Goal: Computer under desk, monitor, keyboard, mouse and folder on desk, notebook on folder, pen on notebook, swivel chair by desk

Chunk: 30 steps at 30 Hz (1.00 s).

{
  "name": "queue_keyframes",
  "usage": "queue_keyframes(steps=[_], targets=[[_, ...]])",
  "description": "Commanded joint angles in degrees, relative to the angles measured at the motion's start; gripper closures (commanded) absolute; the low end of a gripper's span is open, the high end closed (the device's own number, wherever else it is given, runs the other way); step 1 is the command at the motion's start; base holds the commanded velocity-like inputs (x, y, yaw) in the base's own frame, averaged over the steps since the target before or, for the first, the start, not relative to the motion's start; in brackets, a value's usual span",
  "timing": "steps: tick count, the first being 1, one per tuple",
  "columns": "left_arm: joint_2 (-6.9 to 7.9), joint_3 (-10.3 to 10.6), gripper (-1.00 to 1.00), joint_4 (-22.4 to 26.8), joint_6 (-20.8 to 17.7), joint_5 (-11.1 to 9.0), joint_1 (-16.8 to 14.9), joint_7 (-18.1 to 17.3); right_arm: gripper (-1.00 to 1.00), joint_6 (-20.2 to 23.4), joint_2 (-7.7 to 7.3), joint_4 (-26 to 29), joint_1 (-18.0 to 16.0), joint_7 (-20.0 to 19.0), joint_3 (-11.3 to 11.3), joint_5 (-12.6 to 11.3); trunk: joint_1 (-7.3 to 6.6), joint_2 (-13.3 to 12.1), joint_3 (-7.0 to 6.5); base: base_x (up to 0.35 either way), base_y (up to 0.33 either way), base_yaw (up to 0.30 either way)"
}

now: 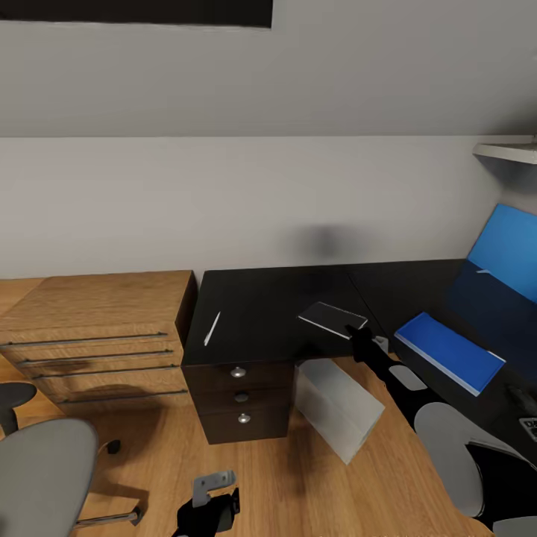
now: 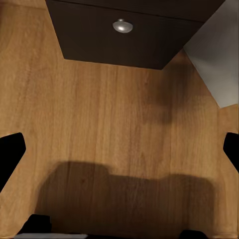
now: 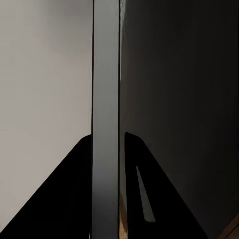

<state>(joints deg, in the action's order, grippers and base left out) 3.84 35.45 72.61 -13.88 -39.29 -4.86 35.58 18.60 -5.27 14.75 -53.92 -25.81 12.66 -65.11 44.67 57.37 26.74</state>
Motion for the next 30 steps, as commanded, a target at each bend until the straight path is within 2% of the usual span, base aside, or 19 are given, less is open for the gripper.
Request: queue_keyframes(steps=[1,5,8,14,23,25,26,29,30], targets=[[-0.75,0.1,-1.0,-1.0,-0.2,-0.2,-0.1,0.3,1.0,0.5,-0.08,0.0,0.0,-0.7,0.3,-0.4,0.01,0.0,0.06,0.0,0.0,-0.22],[-3.07,0.1,-1.0,-4.2,-0.1,0.0,-0.1,0.3,1.0,0.5,-0.22,0.0,0.0,-1.4,0.3,-0.4,0.01,0.0,0.06,0.0,0.0,-0.243],[-3.73,0.1,-1.0,-5.4,-0.1,0.1,-0.1,0.2,1.0,0.5,-0.51,0.0,0.0,-1.5,0.3,-0.4,0.01,0.0,0.06,0.0,0.0,-0.259],[-3.99,-0.1,-1.0,-7.4,0.1,0.2,-0.1,0.2,1.0,0.5,-1.3,0.1,0.0,-1.6,0.3,-0.4,0.01,0.0,0.06,0.0,0.0,-0.265],[-3.56,-0.5,-1.0,-18.1,1.2,0.3,-0.1,0.0,1.0,0.5,-2.05,0.2,0.0,-1.5,0.3,-0.5,0.01,0.0,0.06,0.0,0.0,-0.267],[-3.0,-0.6,-1.0,-21.4,4.4,0.3,-0.1,0.0,1.0,0.4,-2.09,0.2,0.0,-1.5,0.3,-0.5,0.01,0.0,0.06,0.0,0.0,-0.267],[-2.54,-0.6,-1.0,-23.0,8.4,0.3,-0.1,0.0,1.0,0.4,-2.19,0.2,0.0,-1.5,0.4,-0.5,0.01,0.0,0.06,0.0,0.0,-0.267],[-2.32,-0.6,-1.0,-23.8,10.8,0.2,-0.1,0.0,1.0,0.4,-2.72,0.2,0.0,-1.5,0.5,-0.5,0.01,0.0,0.06,0.0,0.0,-0.267],[-2.22,-0.6,-1.0,-24.3,12.1,0.2,-0.1,0.0,1.0,0.4,-3.31,0.2,0.0,-1.5,0.8,-0.5,0.01,0.0,0.06,0.0,-0.022,-0.267]])
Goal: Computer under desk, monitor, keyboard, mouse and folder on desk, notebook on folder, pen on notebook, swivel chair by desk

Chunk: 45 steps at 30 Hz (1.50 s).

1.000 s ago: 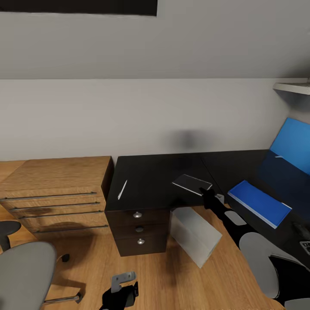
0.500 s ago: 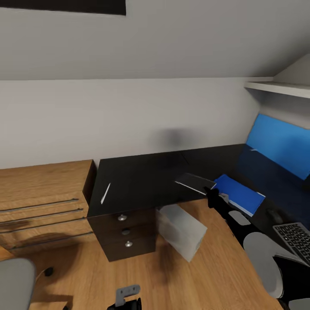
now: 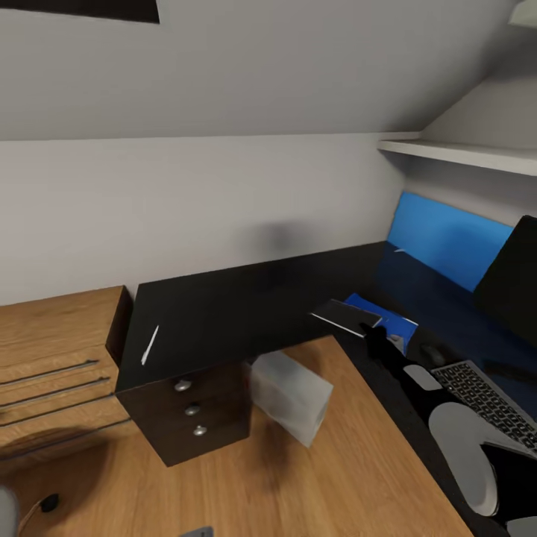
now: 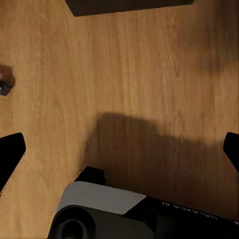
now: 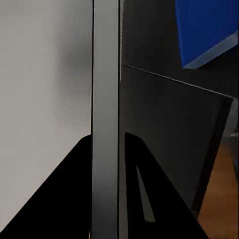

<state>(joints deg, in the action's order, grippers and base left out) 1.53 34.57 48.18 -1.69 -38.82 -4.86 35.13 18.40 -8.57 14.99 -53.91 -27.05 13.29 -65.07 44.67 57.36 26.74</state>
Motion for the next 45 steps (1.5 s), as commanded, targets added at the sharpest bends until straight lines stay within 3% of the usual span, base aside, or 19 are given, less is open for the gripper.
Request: queue_keyframes(steps=[1,16,28,36,45], targets=[[0.07,0.3,-1.0,0.1,0.0,-0.2,-0.1,0.5,1.0,0.6,-0.1,0.0,0.0,-0.2,0.2,-0.5,0.01,0.0,0.06,0.0,-0.054,-0.267],[0.05,0.4,-1.0,-0.2,0.4,-0.2,-0.1,0.5,1.0,1.2,-1.59,0.0,0.0,-0.2,0.7,-0.7,0.01,0.0,0.06,0.0,-0.249,-0.055],[0.05,0.4,-1.0,-0.2,0.4,-0.2,-0.1,0.4,1.0,1.2,-1.7,-0.4,0.0,-0.2,0.7,-0.8,0.01,0.0,0.06,0.084,-0.012,0.0],[0.05,0.4,-1.0,-0.2,0.4,-0.2,-0.1,0.5,1.0,1.2,-1.61,-0.4,0.0,-0.2,0.6,-3.0,0.01,0.0,0.06,0.111,0.0,0.0],[0.05,0.3,-1.0,-0.2,0.5,-0.2,-0.1,0.5,1.0,0.8,-1.39,-0.5,0.0,0.0,0.5,-3.1,0.01,0.0,0.06,0.142,0.0,0.0]])
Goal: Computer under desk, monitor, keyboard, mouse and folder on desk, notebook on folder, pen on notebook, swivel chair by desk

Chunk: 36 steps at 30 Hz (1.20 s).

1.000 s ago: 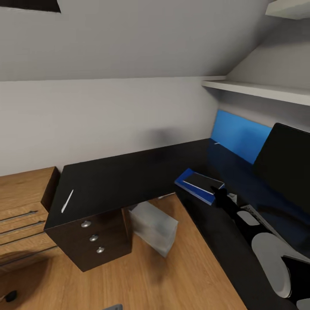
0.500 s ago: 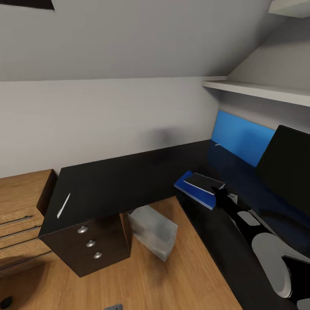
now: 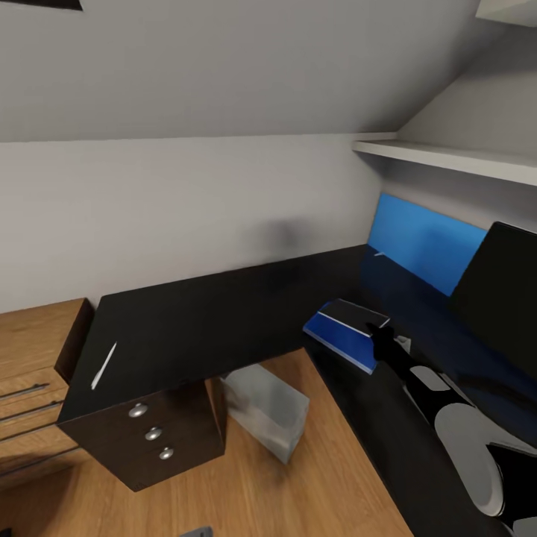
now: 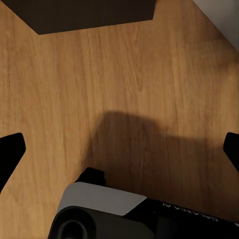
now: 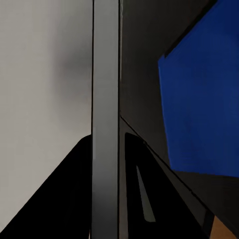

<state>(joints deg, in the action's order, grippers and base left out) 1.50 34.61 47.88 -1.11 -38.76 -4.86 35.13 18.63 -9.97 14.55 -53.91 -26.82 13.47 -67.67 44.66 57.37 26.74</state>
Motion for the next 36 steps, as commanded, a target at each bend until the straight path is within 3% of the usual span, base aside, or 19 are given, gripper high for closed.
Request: queue_keyframes(steps=[1,15,22,23,26,36], targets=[[0.08,0.3,-1.0,0.1,-0.1,-0.3,-0.1,0.5,1.0,0.5,0.06,0.0,-0.1,-0.1,0.2,-0.4,0.01,0.0,0.06,0.035,0.0,0.0],[0.08,0.3,-1.0,0.1,-0.1,-0.3,-0.1,0.5,1.0,0.3,0.14,0.0,-0.1,2.4,0.0,-0.3,0.01,0.0,0.06,0.006,0.0,0.0],[0.08,0.2,-1.0,0.1,-0.1,-0.3,-0.1,0.5,1.0,-0.1,0.2,0.2,-0.1,7.4,-0.1,-0.3,0.01,0.0,0.06,0.0,0.0,0.0],[0.08,0.2,-1.0,0.1,-0.1,-0.3,-0.1,0.5,1.0,-1.9,0.21,0.3,-0.1,9.9,-0.1,-0.4,0.01,0.0,0.06,0.0,0.0,0.0],[0.08,0.2,-1.0,0.1,-0.1,-0.3,-0.1,0.5,1.0,-3.3,0.26,0.4,-0.1,11.6,-0.1,-0.5,0.01,0.0,0.06,0.0,0.0,0.0],[0.08,0.2,-1.0,0.1,-0.1,-0.3,-0.1,0.5,1.0,-4.2,0.35,0.4,-0.1,12.5,-0.2,-0.5,0.01,0.0,0.06,0.0,0.0,0.0]])
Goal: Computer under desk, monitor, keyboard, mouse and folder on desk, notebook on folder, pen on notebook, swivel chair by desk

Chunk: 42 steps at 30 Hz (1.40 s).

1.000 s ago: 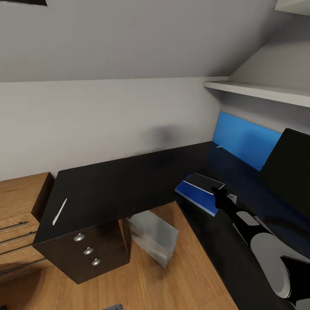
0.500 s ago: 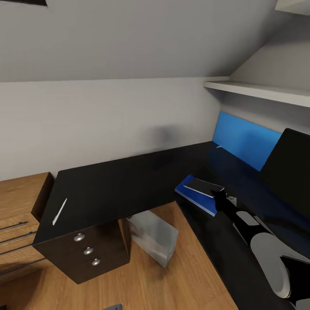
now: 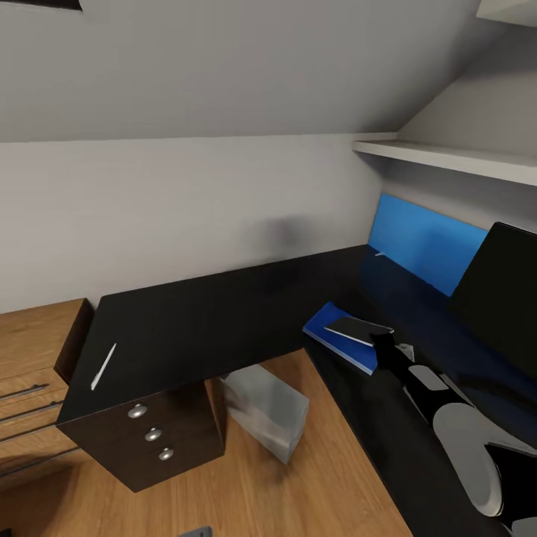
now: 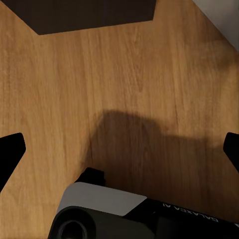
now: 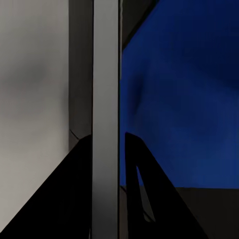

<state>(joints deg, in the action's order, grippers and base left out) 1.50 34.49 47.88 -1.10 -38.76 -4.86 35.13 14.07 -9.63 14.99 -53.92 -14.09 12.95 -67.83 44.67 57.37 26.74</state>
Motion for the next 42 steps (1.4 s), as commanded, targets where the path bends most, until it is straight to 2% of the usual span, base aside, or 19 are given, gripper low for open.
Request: queue_keyframes(steps=[1,42], targets=[[0.08,0.3,-1.0,0.1,-0.1,-0.3,-0.1,0.5,1.0,0.4,0.01,0.0,0.0,-0.3,0.3,-0.3,0.0,0.0,0.06,0.0,0.0,0.0],[0.08,0.3,-1.0,0.1,0.0,-0.3,-0.1,0.5,1.0,0.3,0.08,-0.1,0.0,-0.3,0.3,-0.3,0.0,0.0,0.06,0.043,0.016,0.0]])
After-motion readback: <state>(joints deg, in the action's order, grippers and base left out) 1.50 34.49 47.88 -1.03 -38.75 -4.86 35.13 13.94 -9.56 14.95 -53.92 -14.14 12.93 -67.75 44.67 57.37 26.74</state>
